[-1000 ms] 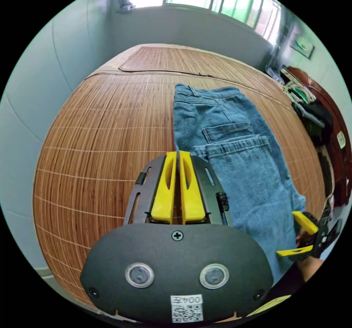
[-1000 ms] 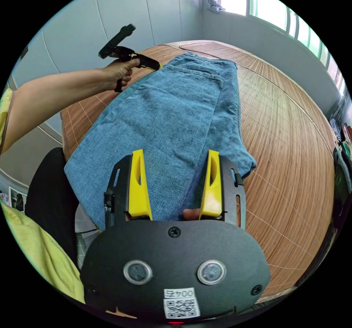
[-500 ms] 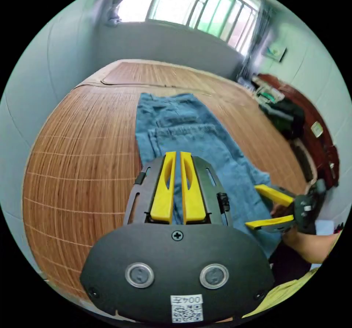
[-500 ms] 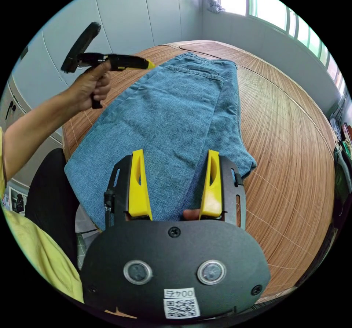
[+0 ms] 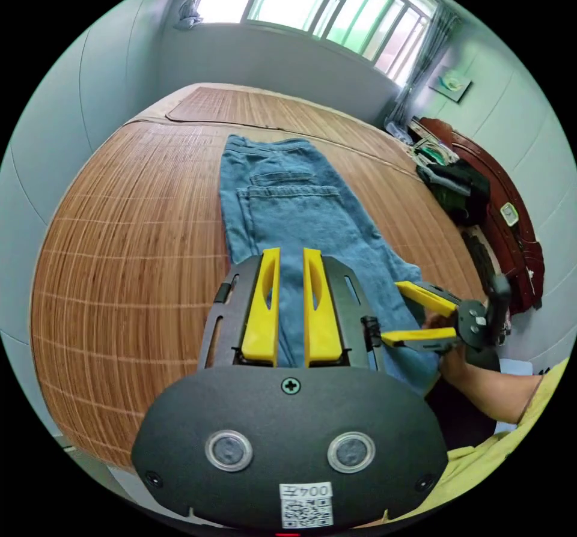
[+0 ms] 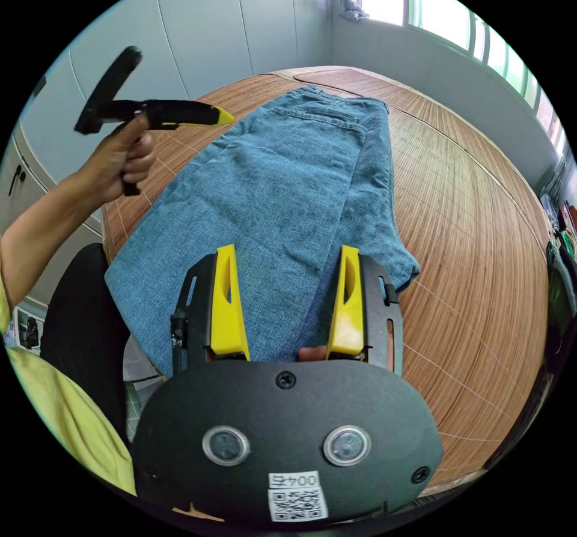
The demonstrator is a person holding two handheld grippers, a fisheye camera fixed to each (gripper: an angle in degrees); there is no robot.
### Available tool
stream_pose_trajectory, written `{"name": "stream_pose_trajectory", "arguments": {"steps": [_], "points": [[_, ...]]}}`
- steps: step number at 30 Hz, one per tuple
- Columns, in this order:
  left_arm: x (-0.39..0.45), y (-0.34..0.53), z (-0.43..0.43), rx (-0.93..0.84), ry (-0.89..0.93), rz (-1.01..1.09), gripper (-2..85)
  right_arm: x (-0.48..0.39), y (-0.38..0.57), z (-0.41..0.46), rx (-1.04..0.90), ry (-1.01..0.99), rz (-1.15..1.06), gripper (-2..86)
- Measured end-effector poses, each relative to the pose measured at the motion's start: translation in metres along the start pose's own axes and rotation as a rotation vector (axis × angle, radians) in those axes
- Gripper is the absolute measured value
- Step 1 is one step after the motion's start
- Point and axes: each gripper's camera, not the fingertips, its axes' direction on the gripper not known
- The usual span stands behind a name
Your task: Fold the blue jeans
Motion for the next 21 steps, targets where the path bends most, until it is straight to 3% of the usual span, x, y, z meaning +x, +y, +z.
{"name": "stream_pose_trajectory", "arguments": {"steps": [3,7,21], "points": [[0.024,0.041,-0.013,-0.006,0.05,0.007,4.6,-0.002,-0.002,0.0,-0.004,0.003,-0.001,22.9],[0.041,0.09,0.018,-0.098,-0.033,0.058,2.3,-0.005,-0.006,-0.001,-0.012,0.008,-0.005,22.9],[0.019,0.086,0.02,-0.095,-0.003,0.002,0.6,-0.015,-0.015,-0.008,-0.019,0.01,-0.003,22.9]]}}
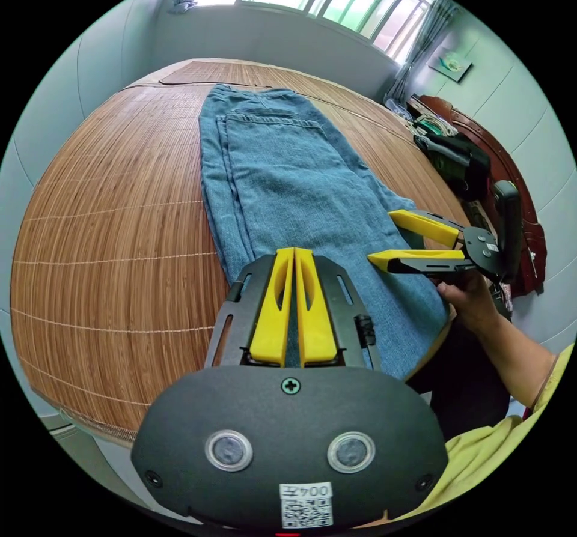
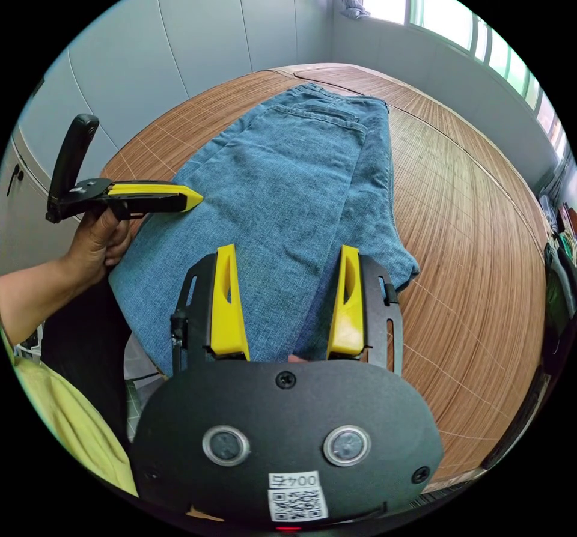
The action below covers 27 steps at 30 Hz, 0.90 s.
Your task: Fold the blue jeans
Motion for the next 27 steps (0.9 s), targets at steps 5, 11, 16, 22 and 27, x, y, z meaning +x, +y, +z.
{"name": "stream_pose_trajectory", "arguments": {"steps": [5,11,16,22,27], "points": [[0.002,-0.001,0.001,0.0,-0.026,0.011,0.7,-0.005,-0.003,-0.004,0.0,0.0,0.0,22.9],[0.001,-0.002,0.001,0.004,-0.035,0.016,0.7,-0.009,-0.006,-0.011,-0.001,-0.001,0.0,22.9],[-0.002,-0.002,0.002,0.007,-0.033,0.016,0.7,-0.013,-0.008,-0.017,-0.001,-0.001,0.0,22.9],[-0.006,-0.003,0.003,0.009,-0.023,0.012,0.7,-0.016,-0.011,-0.027,-0.001,-0.001,-0.001,22.9],[-0.009,-0.003,0.003,0.01,-0.015,0.009,0.7,-0.016,-0.014,-0.037,-0.001,-0.004,-0.001,22.9]]}}
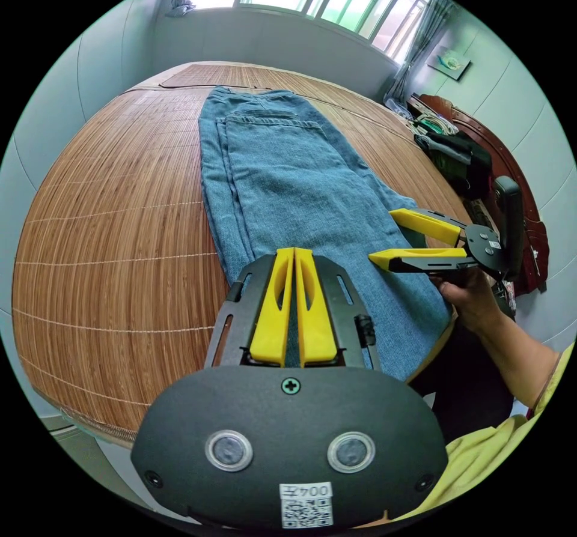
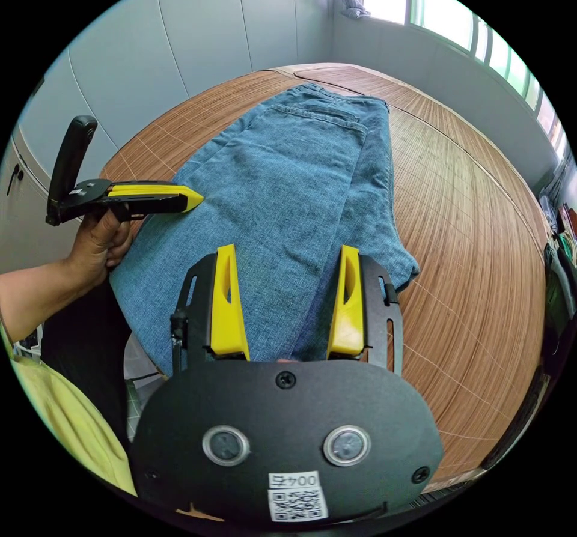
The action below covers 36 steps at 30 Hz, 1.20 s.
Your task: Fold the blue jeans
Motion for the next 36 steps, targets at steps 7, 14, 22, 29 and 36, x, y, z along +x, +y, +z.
{"name": "stream_pose_trajectory", "arguments": {"steps": [7,14,22,29,36], "points": [[0.0,-0.001,0.001,0.0,-0.011,0.005,0.7,0.004,-0.004,-0.018,-0.001,-0.002,0.001,22.9],[-0.001,-0.002,0.002,-0.002,-0.018,0.007,0.7,0.013,-0.009,-0.039,-0.007,0.003,-0.002,22.9],[0.001,-0.004,0.004,-0.005,-0.045,0.019,0.7,0.034,-0.014,-0.068,-0.008,0.006,-0.003,22.9],[-0.001,-0.005,0.006,-0.008,-0.045,0.017,0.8,0.068,-0.022,-0.098,-0.024,-0.002,0.002,21.8],[-0.004,-0.006,0.007,-0.008,-0.044,0.017,0.7,0.193,0.001,-0.19,0.17,-0.388,0.219,8.3]]}}
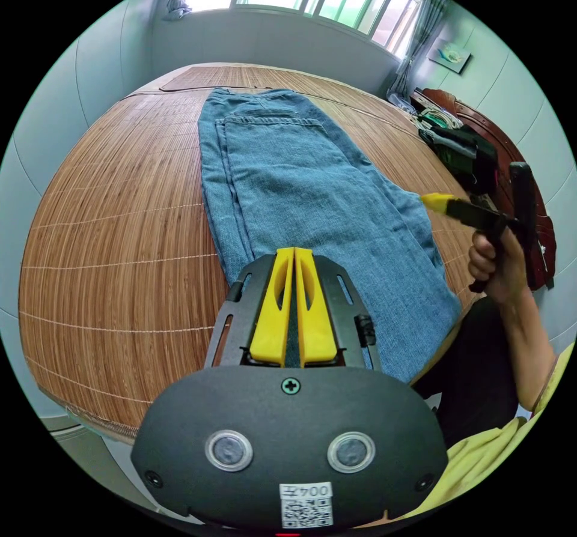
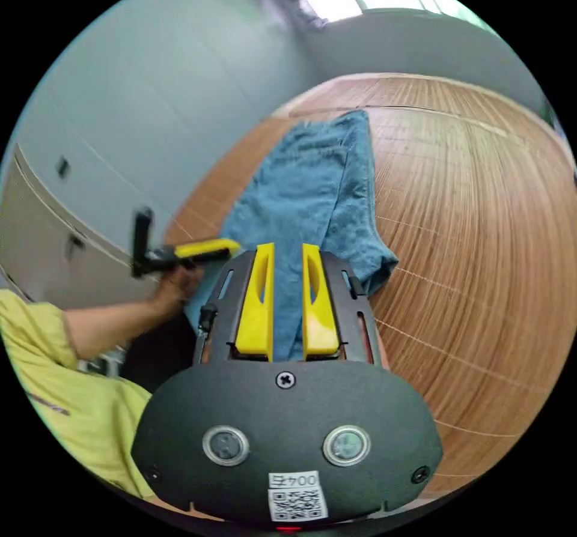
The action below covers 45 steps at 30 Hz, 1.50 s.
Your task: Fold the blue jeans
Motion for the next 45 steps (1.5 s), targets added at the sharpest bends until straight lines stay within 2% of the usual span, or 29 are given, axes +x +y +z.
{"name": "stream_pose_trajectory", "arguments": {"steps": [2,4,7,10,25,30,32,33,39,45], "points": [[0.0,0.0,0.0,0.001,-0.003,0.002,0.8,0.08,0.015,-0.047,0.16,-0.339,0.238,10.1],[-0.002,0.0,0.001,0.001,-0.001,0.001,0.8,0.131,0.03,-0.057,0.196,-0.477,0.414,11.0],[-0.004,0.0,0.001,0.002,0.007,-0.002,0.7,0.177,0.048,-0.055,0.209,-0.583,0.616,11.3],[-0.007,-0.001,0.002,0.002,0.013,-0.005,0.7,0.198,0.053,-0.046,0.187,-0.64,0.724,11.2],[-0.014,-0.001,0.006,0.003,0.026,-0.011,0.7,0.215,0.037,-0.052,0.17,-0.6,0.734,9.3],[-0.016,0.0,0.008,0.004,0.029,-0.012,0.7,0.199,0.021,-0.037,0.167,-0.544,0.662,3.2],[-0.016,0.0,0.009,0.004,0.029,-0.012,0.7,0.189,0.016,-0.047,0.157,-0.315,0.64,0.5],[-0.016,0.0,0.009,0.004,0.028,-0.011,0.7,0.187,0.014,-0.047,0.145,-0.275,0.628,0.5],[-0.013,0.001,0.011,0.004,0.015,-0.005,0.6,0.153,0.009,-0.033,0.058,-0.195,0.509,3.1],[-0.012,0.003,0.014,0.006,0.017,-0.006,0.6,0.086,0.02,-0.005,-0.166,-0.004,0.341,6.4]]}}
